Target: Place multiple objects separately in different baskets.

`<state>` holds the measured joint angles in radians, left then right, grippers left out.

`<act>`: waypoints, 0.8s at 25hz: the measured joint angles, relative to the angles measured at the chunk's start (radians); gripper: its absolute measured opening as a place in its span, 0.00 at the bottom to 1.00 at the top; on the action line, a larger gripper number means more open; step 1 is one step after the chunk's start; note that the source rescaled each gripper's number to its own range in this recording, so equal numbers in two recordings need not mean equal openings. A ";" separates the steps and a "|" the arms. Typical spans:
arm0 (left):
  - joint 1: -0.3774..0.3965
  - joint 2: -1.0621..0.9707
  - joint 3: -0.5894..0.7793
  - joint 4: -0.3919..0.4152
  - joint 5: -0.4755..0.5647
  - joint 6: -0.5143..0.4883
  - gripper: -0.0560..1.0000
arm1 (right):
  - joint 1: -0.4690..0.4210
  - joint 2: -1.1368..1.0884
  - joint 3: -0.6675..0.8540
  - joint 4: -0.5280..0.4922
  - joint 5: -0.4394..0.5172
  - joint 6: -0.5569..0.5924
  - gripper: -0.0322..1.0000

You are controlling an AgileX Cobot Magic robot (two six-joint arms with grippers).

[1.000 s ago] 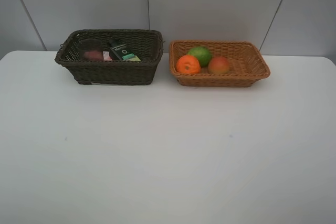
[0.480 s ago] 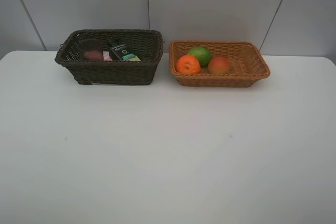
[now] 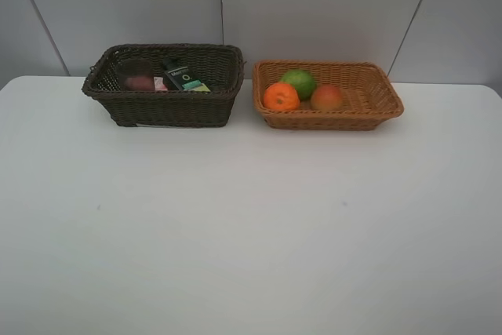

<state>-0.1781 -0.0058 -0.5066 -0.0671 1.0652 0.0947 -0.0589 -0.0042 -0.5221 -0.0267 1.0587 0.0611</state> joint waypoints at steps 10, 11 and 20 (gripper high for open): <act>0.000 0.000 0.000 0.000 0.000 -0.005 1.00 | 0.000 0.000 0.000 0.000 0.000 0.000 0.74; 0.000 0.000 0.000 0.000 0.000 -0.006 1.00 | 0.000 0.000 0.000 0.000 0.000 0.000 0.74; 0.000 0.000 0.000 0.000 0.000 -0.025 1.00 | 0.000 0.000 0.000 0.000 0.000 0.000 0.74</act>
